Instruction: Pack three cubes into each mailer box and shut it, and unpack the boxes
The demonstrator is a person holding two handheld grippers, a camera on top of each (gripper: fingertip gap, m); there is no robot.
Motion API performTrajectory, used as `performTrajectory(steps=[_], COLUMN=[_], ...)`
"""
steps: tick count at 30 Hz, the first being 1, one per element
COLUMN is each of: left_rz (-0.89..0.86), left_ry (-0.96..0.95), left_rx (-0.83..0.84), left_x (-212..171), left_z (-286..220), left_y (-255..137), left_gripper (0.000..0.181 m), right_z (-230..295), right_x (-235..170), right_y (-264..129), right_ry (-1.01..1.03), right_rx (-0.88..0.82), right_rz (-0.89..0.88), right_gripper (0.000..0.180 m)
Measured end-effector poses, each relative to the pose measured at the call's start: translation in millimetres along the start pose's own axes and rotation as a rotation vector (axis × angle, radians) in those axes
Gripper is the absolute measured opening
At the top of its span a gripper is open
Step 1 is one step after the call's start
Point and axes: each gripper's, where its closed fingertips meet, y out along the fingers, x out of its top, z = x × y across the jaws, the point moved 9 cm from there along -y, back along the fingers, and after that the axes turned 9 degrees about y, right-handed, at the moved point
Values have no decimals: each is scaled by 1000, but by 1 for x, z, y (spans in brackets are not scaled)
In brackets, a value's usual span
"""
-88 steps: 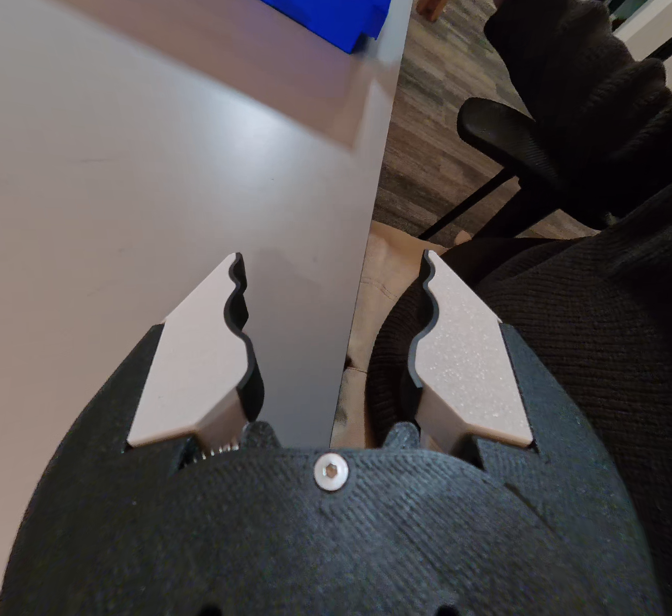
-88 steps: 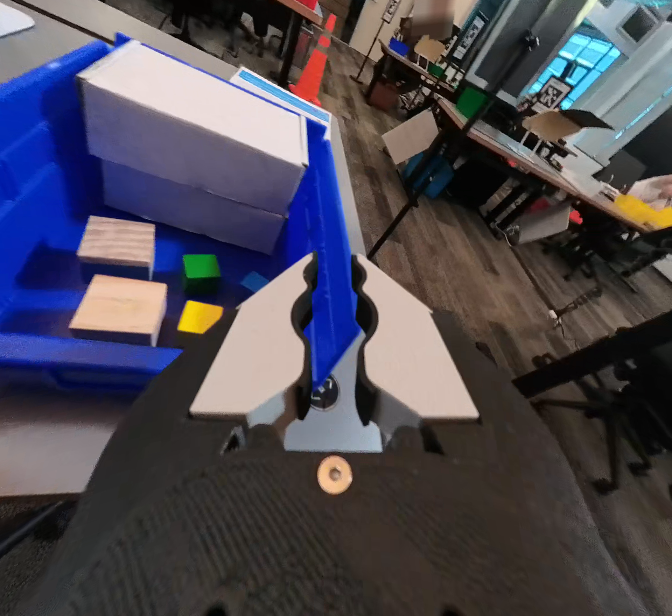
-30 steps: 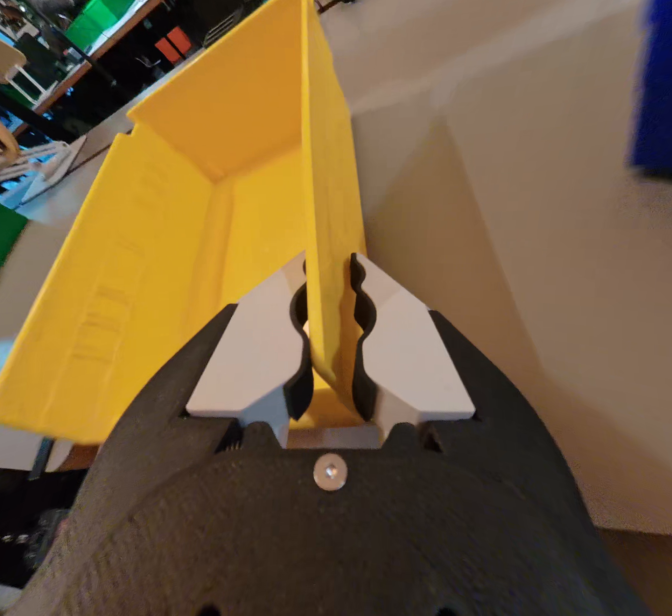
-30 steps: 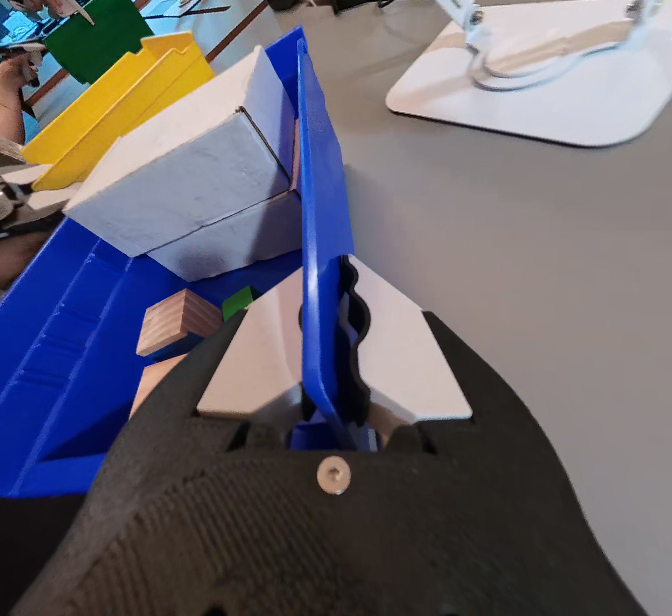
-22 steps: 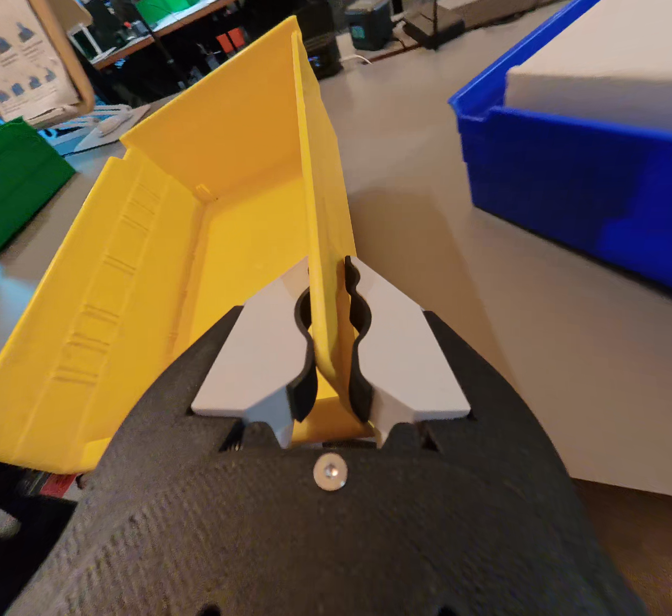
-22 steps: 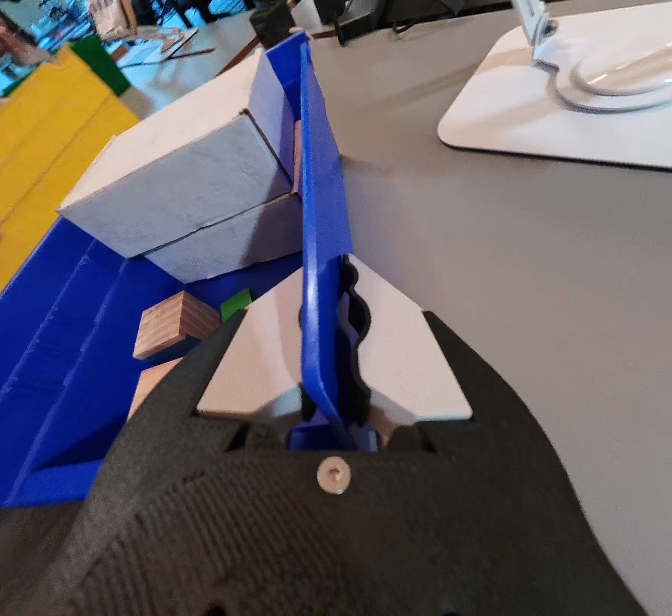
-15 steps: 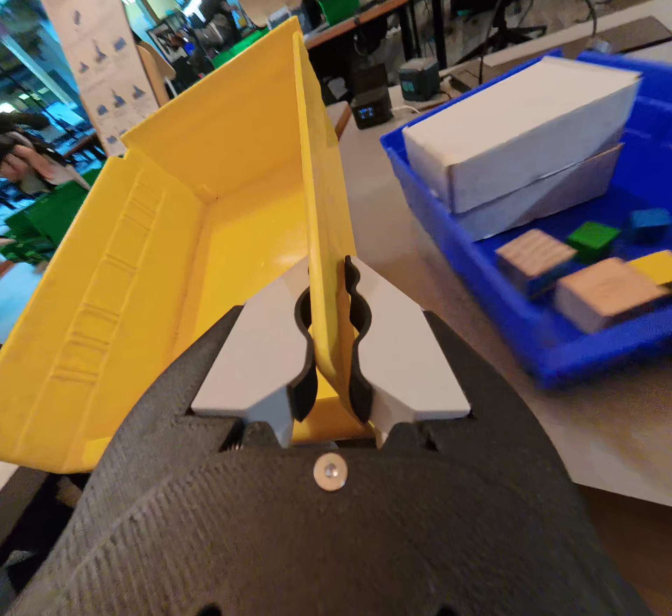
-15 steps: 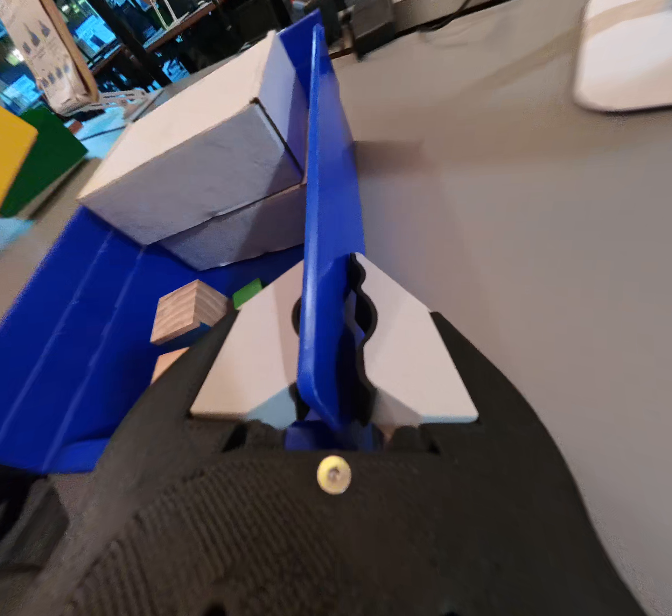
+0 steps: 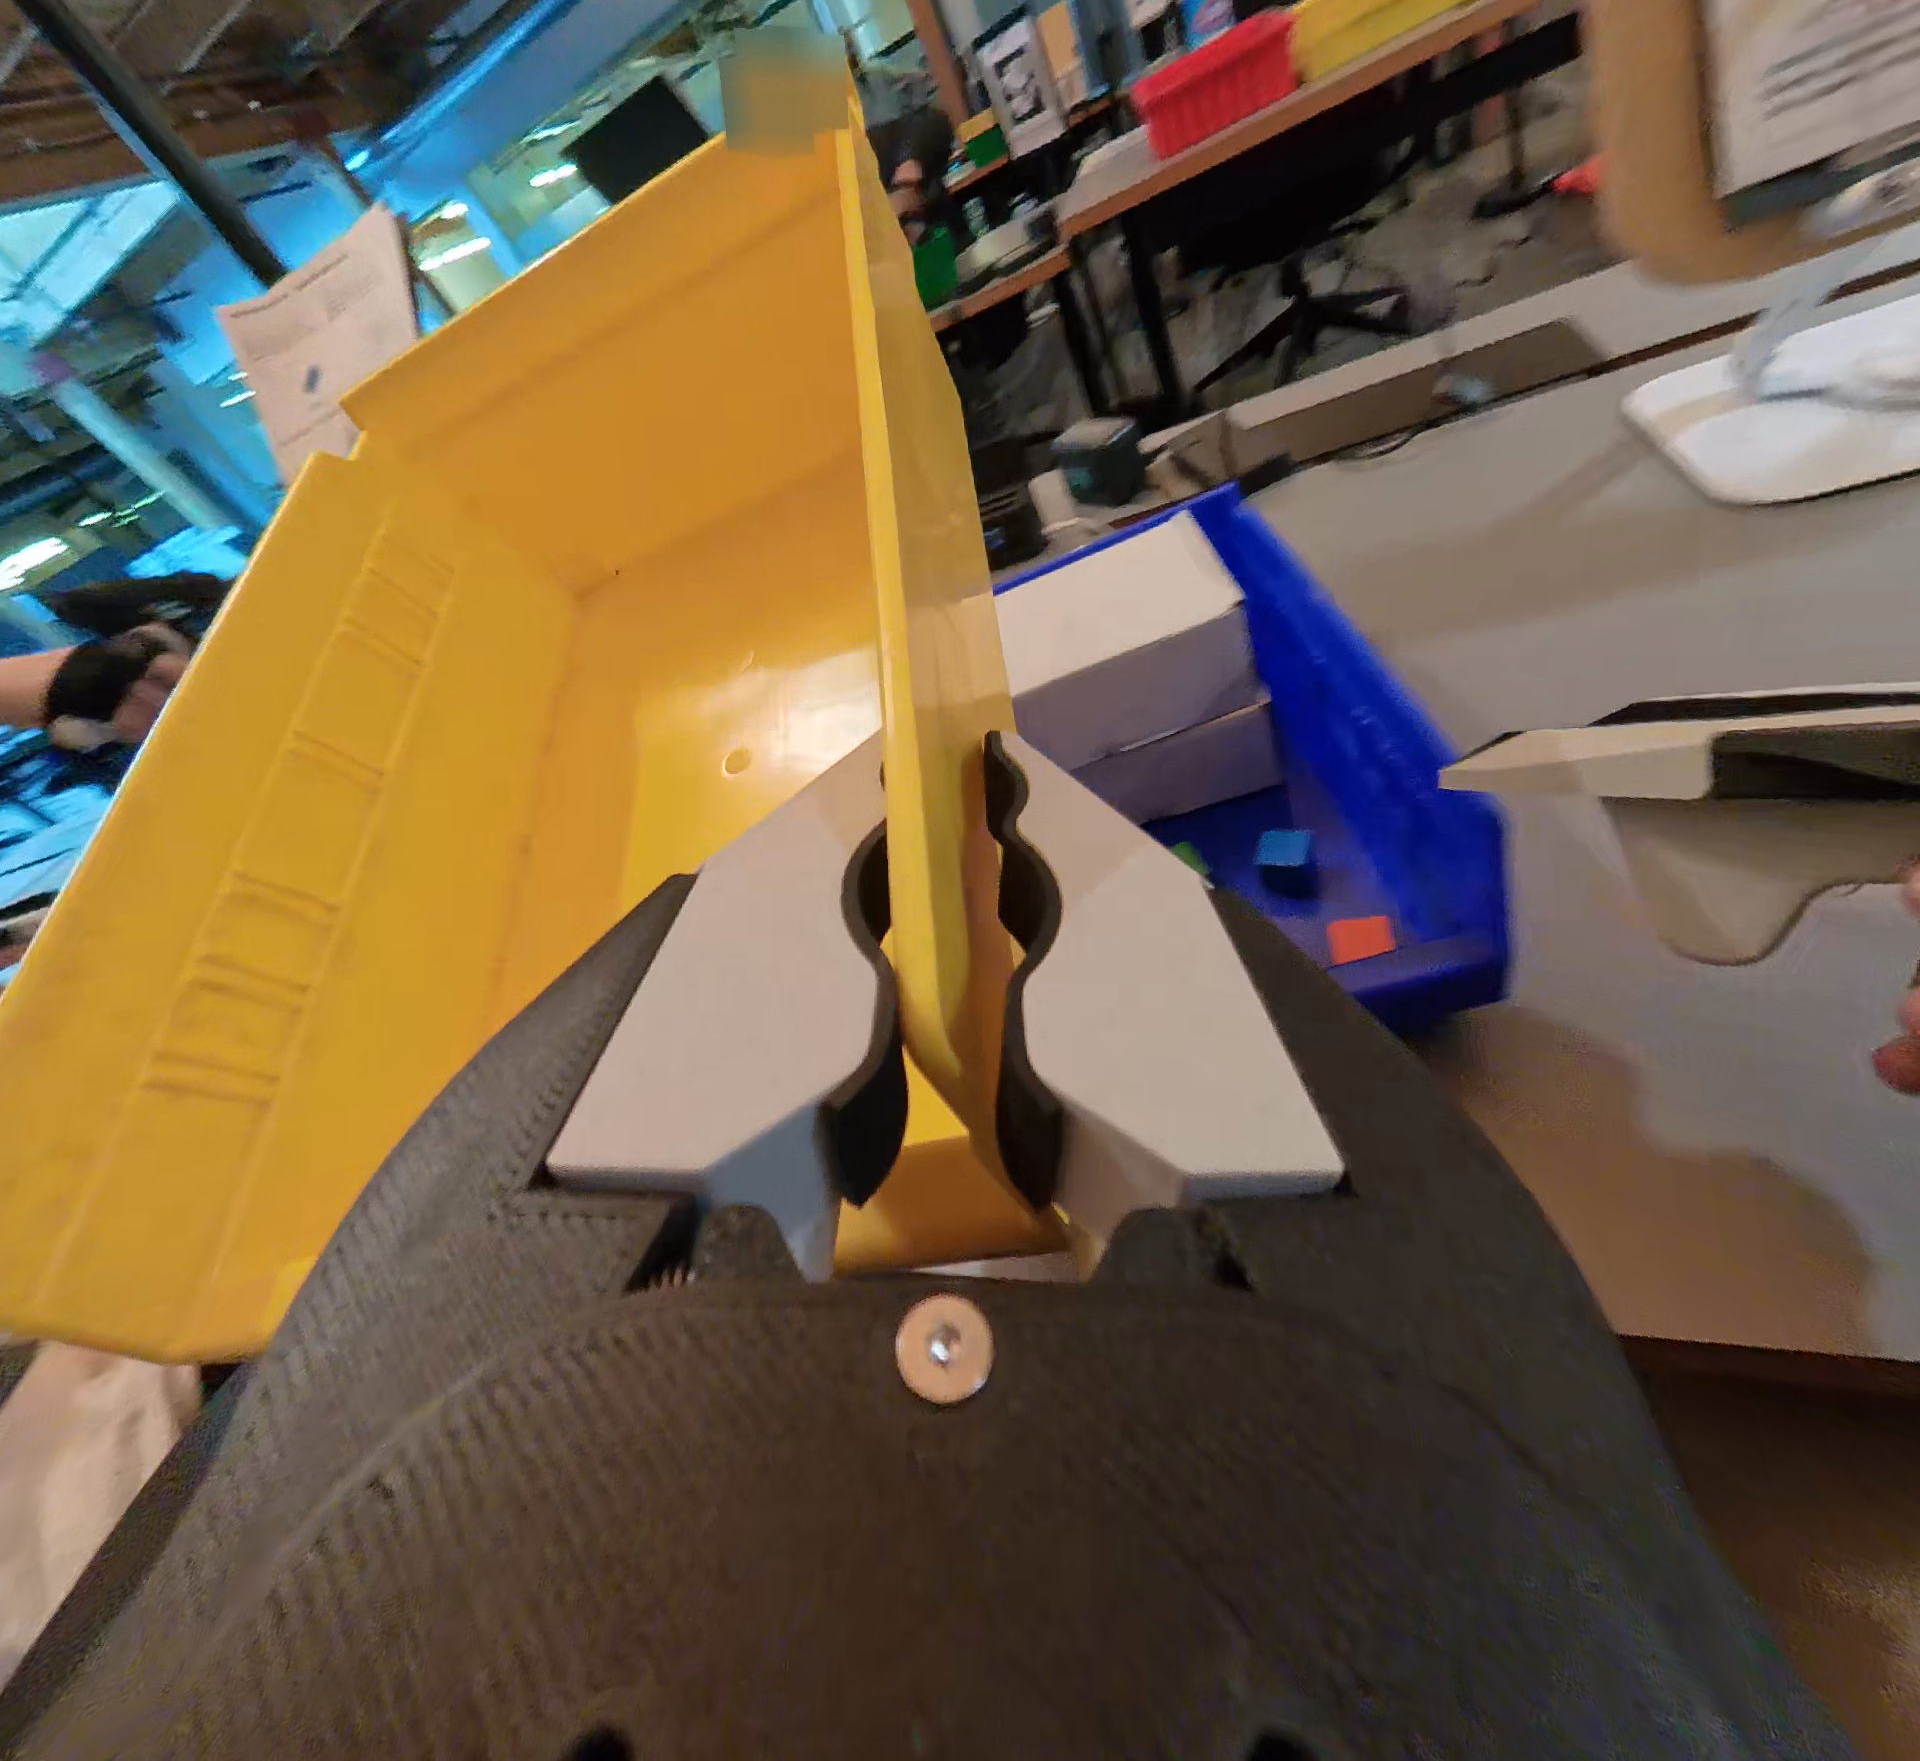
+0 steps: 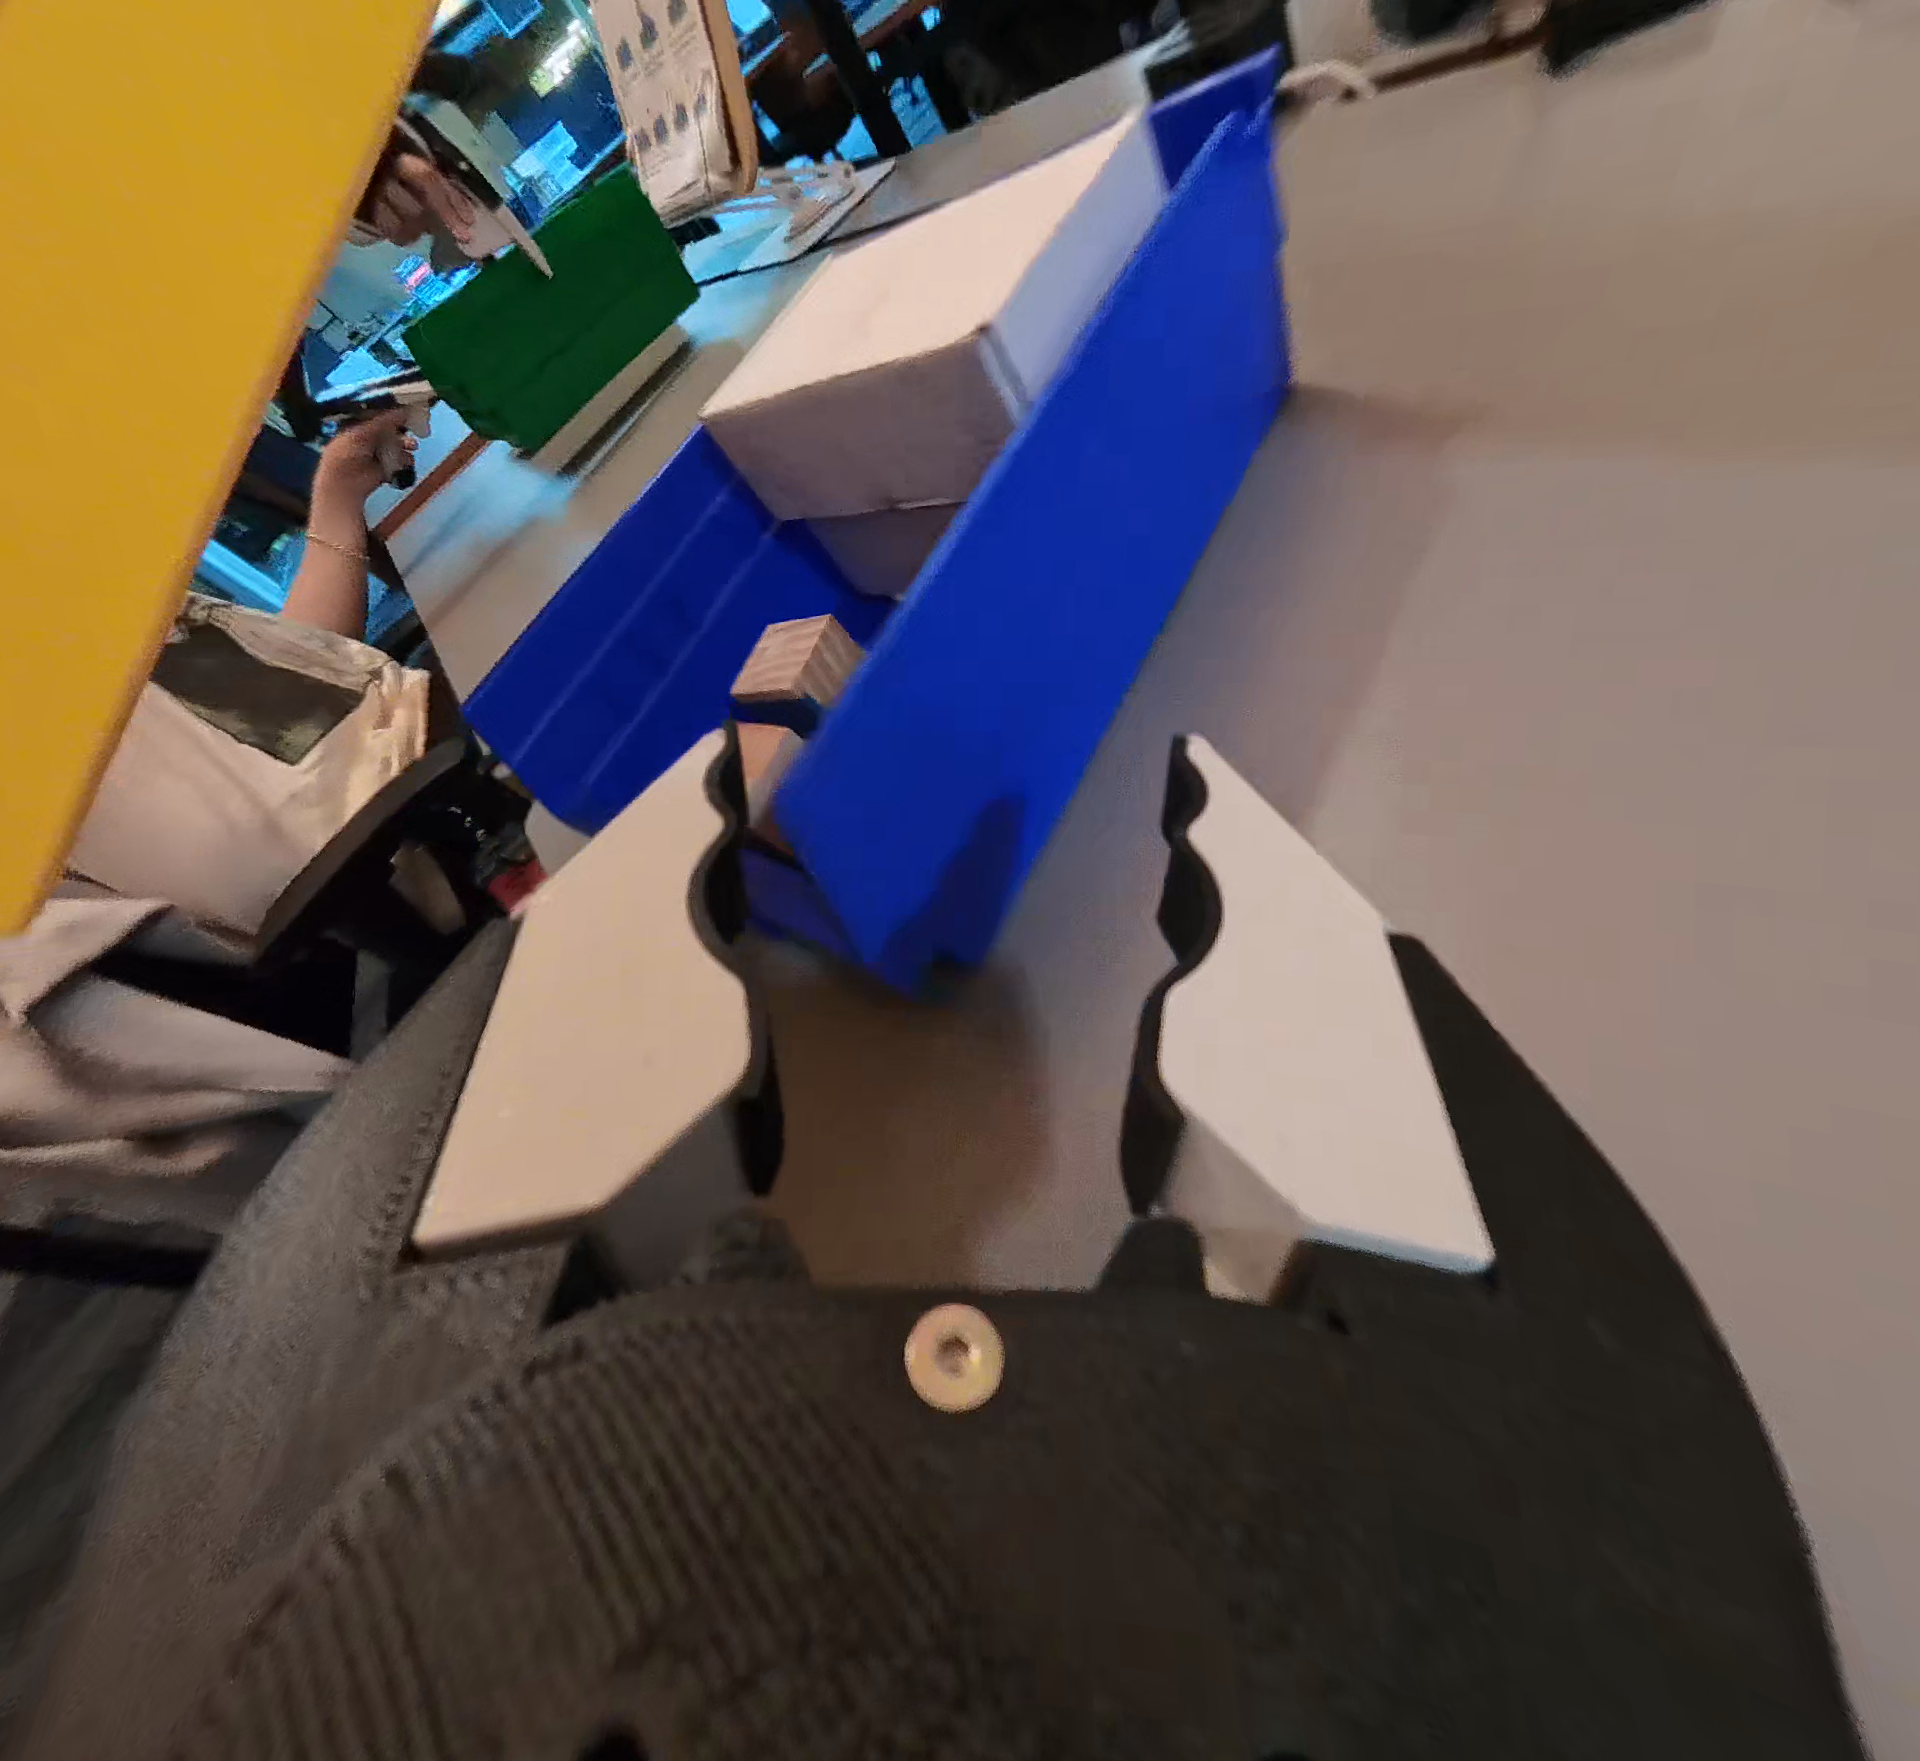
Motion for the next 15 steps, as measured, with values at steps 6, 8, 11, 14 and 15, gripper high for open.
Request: performTrajectory(steps=[6,8,11,14,15], left_rz=[-171,-225,-279,-309,-314], left_ry=[-55,-50,-37,-38,-37], left_rx=[-279,-402,-596,-783,-840], left_x=[55,72,95,112,117], left_z=[-45,-73,-124,-184,-205], left_y=[-34,-44,-55,-66,-69], left_gripper=[4,4,4,4,5], right_z=[-108,-140,-171,-188,-191], right_x=[44,56,63,54,50], right_y=[-149,-207,-289,-348,-364], right_ry=[-63,17,118,74,49], right_rx=[-171,-202,-175,-243,-289], right_rz=[-119,-220,-391,-371,-381], right_gripper=[72,69,68,64,64])
